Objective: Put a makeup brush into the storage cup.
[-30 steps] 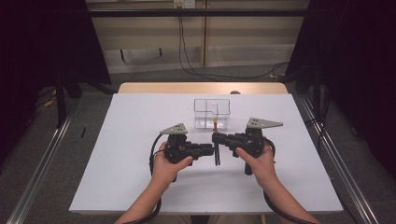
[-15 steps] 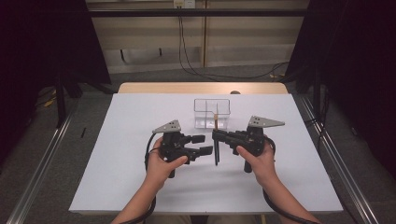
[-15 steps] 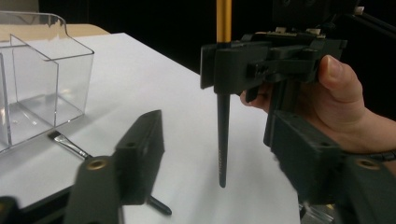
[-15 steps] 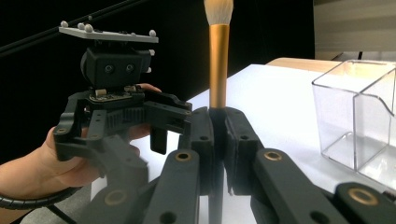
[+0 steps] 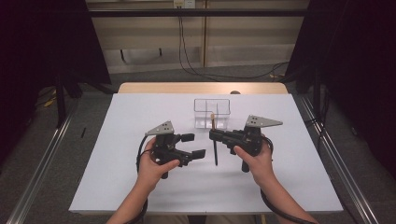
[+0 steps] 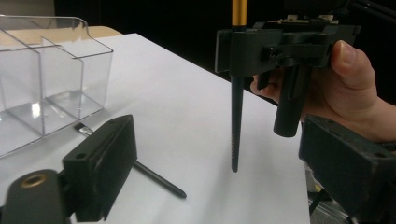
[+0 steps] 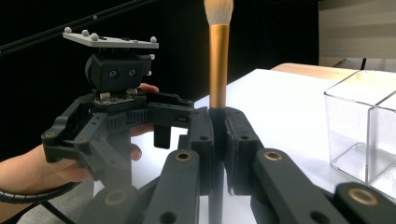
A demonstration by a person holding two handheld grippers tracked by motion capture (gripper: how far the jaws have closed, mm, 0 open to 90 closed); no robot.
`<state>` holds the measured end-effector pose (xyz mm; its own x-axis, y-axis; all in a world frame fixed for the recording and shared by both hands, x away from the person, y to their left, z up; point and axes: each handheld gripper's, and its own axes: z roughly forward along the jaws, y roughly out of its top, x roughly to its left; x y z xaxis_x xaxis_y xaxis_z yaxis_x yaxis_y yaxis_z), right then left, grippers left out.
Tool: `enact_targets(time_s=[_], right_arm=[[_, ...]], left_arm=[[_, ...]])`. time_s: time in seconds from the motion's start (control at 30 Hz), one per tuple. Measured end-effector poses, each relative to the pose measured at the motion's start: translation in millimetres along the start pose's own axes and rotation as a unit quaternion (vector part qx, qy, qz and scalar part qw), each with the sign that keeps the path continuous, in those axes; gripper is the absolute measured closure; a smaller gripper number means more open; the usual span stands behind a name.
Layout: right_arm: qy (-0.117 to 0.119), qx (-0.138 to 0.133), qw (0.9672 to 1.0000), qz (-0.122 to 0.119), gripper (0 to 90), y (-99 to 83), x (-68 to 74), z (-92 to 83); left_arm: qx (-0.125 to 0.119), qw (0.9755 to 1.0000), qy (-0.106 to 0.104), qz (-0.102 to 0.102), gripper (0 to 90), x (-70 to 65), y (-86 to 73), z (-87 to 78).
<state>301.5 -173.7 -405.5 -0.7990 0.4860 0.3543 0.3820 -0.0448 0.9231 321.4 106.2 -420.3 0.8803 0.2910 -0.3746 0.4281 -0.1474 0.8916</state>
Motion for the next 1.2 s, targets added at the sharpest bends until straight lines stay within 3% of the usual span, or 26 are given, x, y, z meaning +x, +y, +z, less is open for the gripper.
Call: enact_targets(time_s=[0.1, 0.47, 0.57, 1.2], right_arm=[[-0.002, 0.000, 1.0000, -0.003, 83.8, 0.9, 1.0, -0.7], [-0.003, -0.006, 0.9999, -0.007, 83.8, 4.4, 1.1, -2.8], [-0.002, -0.008, 0.9999, -0.008, 83.8, 4.9, 1.0, -2.6], [-0.001, -0.011, 0.9999, -0.011, 83.9, 6.3, 1.6, -1.9]], left_arm=[[0.004, 0.9999, 0.007, 0.015, 5.0, 0.8, -1.1, -4.7], [0.000, 0.9991, 0.022, 0.037, 1.5, 3.5, -2.9, -24.6], [0.003, 0.9981, 0.031, 0.053, 1.0, 3.1, -3.1, -30.6], [-0.011, 0.9962, 0.060, 0.062, 1.2, 9.5, -7.8, -67.3]])
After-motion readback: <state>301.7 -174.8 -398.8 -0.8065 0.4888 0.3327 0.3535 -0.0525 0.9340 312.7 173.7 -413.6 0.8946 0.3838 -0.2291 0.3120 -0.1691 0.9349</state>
